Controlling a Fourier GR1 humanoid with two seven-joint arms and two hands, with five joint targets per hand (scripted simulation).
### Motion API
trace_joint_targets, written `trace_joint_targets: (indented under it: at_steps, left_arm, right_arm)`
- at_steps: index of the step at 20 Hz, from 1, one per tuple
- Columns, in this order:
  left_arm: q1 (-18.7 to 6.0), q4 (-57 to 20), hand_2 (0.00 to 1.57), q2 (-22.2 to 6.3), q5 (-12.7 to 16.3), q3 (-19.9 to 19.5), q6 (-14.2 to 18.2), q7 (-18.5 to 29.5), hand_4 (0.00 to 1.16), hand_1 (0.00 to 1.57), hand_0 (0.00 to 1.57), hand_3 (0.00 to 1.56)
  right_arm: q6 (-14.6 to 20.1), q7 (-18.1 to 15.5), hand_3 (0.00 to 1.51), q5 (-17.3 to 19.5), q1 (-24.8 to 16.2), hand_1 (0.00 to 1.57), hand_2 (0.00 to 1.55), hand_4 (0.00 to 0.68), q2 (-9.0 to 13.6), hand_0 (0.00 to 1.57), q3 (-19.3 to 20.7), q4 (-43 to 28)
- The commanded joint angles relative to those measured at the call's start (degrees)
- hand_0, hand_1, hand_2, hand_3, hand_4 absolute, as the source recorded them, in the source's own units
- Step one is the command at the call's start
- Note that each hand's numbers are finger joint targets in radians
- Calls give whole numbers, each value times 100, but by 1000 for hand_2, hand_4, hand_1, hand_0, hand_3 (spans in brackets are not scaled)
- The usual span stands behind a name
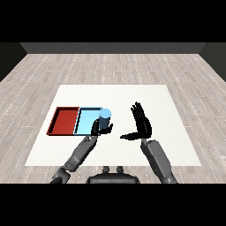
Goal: Pick the blue can and put it in the blue box
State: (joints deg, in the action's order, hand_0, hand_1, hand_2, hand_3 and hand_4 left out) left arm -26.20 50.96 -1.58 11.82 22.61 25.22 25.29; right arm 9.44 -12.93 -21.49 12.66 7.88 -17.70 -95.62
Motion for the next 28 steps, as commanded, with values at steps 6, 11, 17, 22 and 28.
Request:
trace_joint_targets:
  at_steps: [6,11,17,22,28]
  left_arm:
    - [-372,-292,1571,-665,-177,-611,-27,-483,1134,1571,1571,1503]
    - [-576,-1024,1571,-1279,103,-1207,-345,-1029,1108,1571,1571,1498]
    - [-941,-2317,1571,-1291,-191,-1399,-226,-1122,1058,1571,1571,1508]
    - [-1901,-3743,1548,-1500,-415,-1493,-327,-1600,991,1571,1571,1401]
    - [-2303,-4570,1467,-1117,-738,-1342,-94,-2108,938,1571,1571,1188]
  right_arm:
    - [-470,-122,0,-511,-974,0,0,0,715,0,1172,-803]
    - [-473,-308,0,-473,-1150,0,0,0,549,0,1225,-567]
    - [-314,-165,0,-293,-838,0,0,0,384,0,1239,-417]
    - [-270,-164,0,-222,-902,0,0,0,272,0,1178,-174]
    - [-596,-623,0,-301,-763,0,0,0,166,0,1394,617]
